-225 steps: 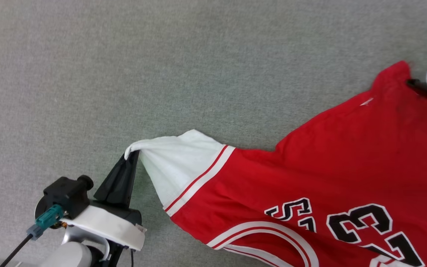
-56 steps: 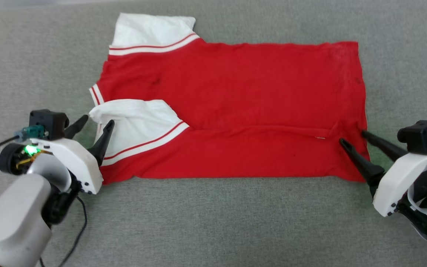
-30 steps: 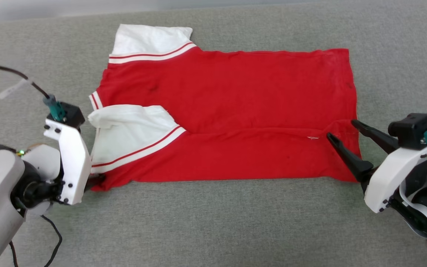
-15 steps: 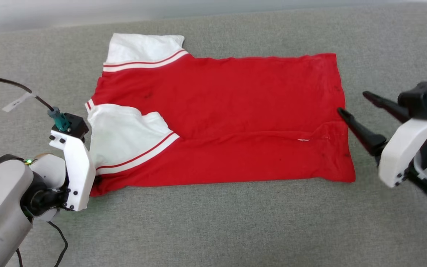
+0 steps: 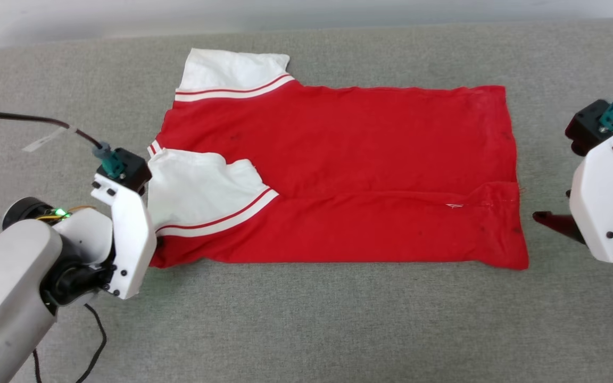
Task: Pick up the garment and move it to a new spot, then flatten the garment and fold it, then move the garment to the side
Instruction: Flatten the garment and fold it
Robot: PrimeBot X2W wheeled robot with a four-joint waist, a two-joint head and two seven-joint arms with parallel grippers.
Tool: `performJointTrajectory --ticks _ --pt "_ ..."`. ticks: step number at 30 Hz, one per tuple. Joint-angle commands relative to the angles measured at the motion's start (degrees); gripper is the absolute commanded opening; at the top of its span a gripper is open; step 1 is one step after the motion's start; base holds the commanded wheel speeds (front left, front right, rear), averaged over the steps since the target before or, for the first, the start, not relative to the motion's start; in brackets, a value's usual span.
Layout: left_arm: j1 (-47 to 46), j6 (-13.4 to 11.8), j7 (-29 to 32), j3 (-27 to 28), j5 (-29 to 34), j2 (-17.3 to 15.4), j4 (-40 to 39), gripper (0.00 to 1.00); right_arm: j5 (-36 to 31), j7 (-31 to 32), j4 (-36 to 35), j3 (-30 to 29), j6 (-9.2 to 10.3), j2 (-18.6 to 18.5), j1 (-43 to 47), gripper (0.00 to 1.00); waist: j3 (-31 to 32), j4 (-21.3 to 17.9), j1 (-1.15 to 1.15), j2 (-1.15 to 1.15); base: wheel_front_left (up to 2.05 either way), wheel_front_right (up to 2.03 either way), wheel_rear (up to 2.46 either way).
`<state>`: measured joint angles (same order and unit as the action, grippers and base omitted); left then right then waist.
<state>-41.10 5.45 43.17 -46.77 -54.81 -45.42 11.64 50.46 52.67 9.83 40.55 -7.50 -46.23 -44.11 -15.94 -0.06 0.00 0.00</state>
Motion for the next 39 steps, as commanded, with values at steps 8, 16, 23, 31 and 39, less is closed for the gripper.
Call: performJointTrajectory --ticks 8,16,23,31,39 --pt "-1.64 -0.58 -0.75 -0.49 1.21 1.71 -1.94 0.0 0.11 -2.64 9.79 2.08 0.0 7.55 4.06 1.0 -3.56 1.88 0.0 0.0 0.0 0.0 0.0" --pt "0.12 -0.86 -2.18 0.17 -0.07 1.64 -0.94 0.0 1.05 -8.63 11.76 5.49 -0.03 9.93 6.26 0.0 -2.9 1.29 0.0 0.0 0.0 0.0 0.0" --pt "2.97 -0.89 -3.08 1.47 -2.99 0.07 -1.0 0.0 2.78 -12.84 8.32 5.38 0.02 4.9 4.03 0.0 0.86 0.31 0.0 0.0 0.0 0.0 0.0" --pt "10.04 -2.11 -3.46 1.93 -6.99 -3.86 -7.25 0.0 6.71 -14.63 0.88 6.27 0.02 -2.68 7.56 0.0 5.19 0.18 0.0 0.0 0.0 0.0 0.0" --pt "17.85 -4.75 -4.29 1.04 -9.63 -6.55 -13.41 0.0 9.42 -14.74 -3.62 5.62 0.02 -8.45 15.14 0.0 5.63 0.13 0.0 0.0 0.0 0.0 0.0"
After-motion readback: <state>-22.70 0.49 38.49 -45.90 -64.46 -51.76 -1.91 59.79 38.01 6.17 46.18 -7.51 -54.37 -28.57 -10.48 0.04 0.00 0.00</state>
